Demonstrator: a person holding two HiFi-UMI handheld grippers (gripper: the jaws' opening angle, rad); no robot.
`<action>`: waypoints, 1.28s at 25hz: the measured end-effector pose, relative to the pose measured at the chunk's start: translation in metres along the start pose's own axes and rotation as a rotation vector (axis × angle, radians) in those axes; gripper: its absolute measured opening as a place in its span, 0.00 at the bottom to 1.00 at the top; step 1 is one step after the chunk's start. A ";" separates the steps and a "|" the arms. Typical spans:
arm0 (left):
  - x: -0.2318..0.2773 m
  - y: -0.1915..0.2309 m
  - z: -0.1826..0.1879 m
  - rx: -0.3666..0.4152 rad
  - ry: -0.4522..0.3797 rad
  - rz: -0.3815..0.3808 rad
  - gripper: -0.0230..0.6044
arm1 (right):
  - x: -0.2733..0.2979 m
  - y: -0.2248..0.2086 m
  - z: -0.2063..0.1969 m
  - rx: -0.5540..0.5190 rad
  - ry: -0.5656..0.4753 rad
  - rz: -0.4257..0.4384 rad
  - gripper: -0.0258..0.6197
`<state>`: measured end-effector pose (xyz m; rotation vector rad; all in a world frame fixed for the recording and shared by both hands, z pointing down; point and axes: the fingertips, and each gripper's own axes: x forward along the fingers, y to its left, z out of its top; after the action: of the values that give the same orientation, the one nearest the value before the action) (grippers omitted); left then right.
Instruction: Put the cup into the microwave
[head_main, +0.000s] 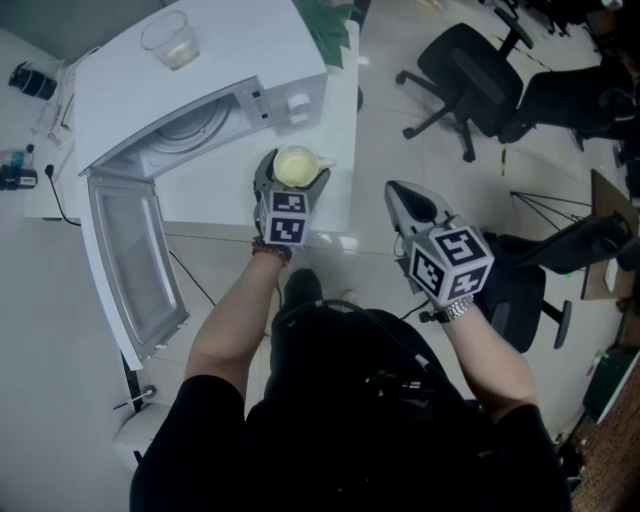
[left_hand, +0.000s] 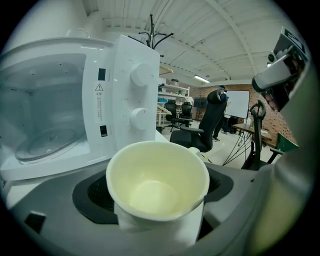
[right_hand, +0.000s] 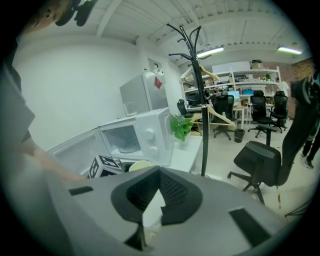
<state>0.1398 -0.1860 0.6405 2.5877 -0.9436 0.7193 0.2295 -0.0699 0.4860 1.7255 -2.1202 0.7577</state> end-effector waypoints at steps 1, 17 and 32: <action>0.000 0.000 0.000 0.000 0.004 -0.003 0.76 | 0.001 0.000 0.000 -0.001 0.002 0.002 0.06; -0.022 0.026 0.007 -0.030 -0.006 0.073 0.76 | 0.011 0.015 0.010 -0.028 -0.011 0.048 0.06; -0.080 0.110 0.022 -0.100 -0.058 0.240 0.76 | 0.041 0.067 0.035 -0.087 -0.030 0.162 0.06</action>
<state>0.0218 -0.2355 0.5891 2.4461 -1.2894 0.6400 0.1587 -0.1139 0.4654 1.5449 -2.2990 0.6737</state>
